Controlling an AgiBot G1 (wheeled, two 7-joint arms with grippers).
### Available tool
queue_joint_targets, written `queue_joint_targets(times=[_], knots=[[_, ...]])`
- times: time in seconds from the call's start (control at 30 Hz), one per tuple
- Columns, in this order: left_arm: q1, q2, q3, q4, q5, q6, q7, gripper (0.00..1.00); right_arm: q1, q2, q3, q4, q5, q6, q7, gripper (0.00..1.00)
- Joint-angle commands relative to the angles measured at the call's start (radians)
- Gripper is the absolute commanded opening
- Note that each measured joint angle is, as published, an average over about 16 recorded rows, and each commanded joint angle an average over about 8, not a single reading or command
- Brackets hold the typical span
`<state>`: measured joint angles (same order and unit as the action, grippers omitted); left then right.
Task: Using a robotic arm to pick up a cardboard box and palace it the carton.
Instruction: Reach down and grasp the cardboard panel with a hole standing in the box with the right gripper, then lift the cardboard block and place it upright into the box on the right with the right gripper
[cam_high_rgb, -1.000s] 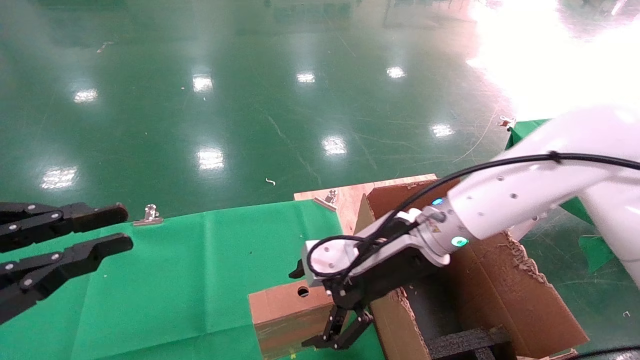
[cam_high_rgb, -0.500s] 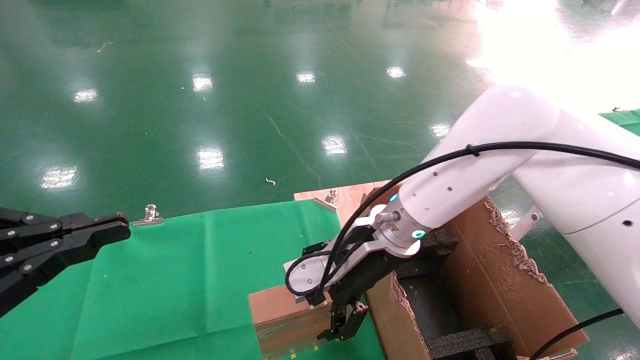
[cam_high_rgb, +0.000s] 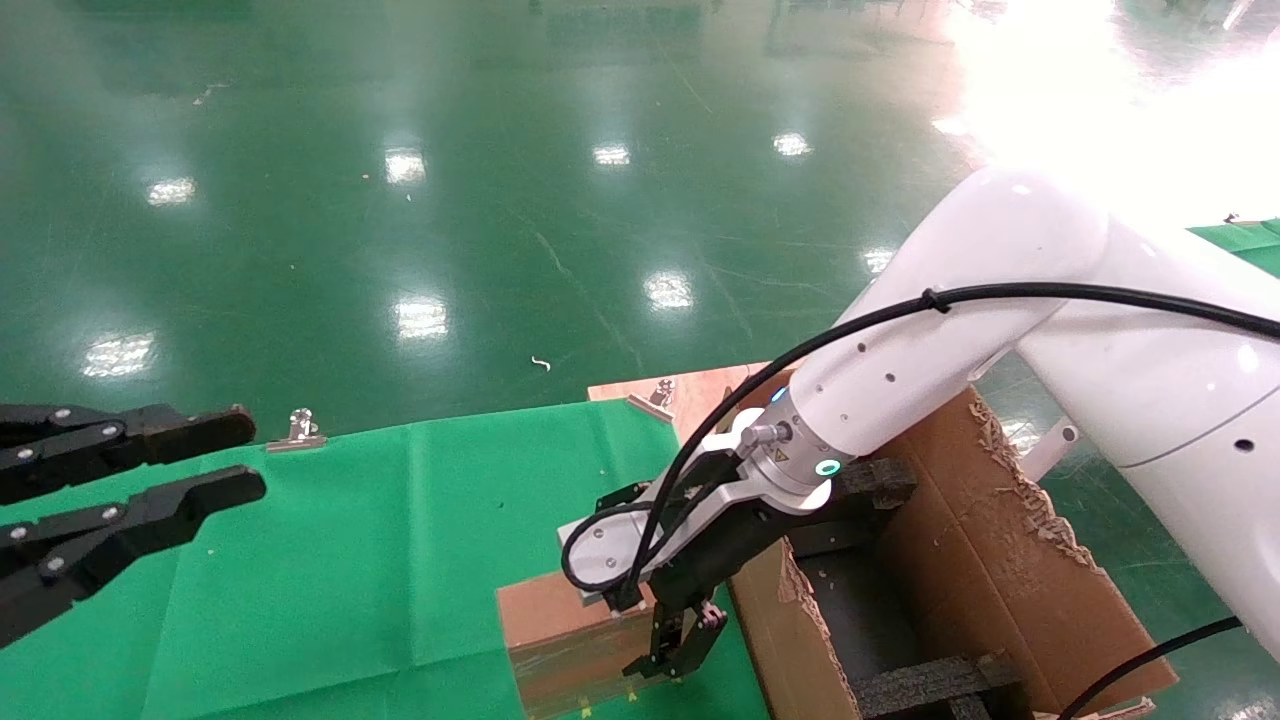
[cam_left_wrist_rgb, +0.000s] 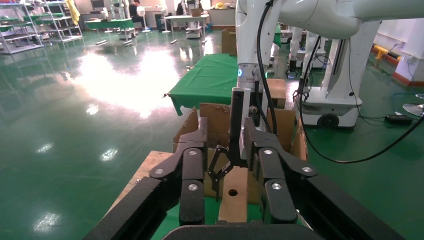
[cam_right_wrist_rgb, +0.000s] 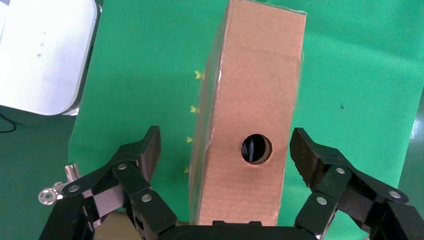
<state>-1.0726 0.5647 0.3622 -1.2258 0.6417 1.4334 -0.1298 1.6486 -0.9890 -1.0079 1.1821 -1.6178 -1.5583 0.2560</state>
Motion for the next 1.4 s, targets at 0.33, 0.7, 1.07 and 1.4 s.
queue_joint_targets(times=[0.33, 0.7, 1.07, 1.4], knots=[[0.000, 0.000, 0.000, 0.000, 0.000, 0.000, 0.000, 1.00, -0.004, 0.004, 0.006, 0.004, 0.005, -0.002, 0.000, 0.00], [0.000, 0.000, 0.000, 0.000, 0.000, 0.000, 0.000, 1.00, -0.005, 0.006, 0.009, 0.006, 0.007, -0.003, 0.000, 0.00], [0.000, 0.000, 0.000, 0.000, 0.000, 0.000, 0.000, 1.00, 0.057, 0.025, 0.033, -0.056, 0.023, 0.004, -0.021, 0.00], [0.000, 0.000, 0.000, 0.000, 0.000, 0.000, 0.000, 1.00, 0.308, 0.019, 0.062, -0.308, 0.085, -0.023, -0.134, 0.00]])
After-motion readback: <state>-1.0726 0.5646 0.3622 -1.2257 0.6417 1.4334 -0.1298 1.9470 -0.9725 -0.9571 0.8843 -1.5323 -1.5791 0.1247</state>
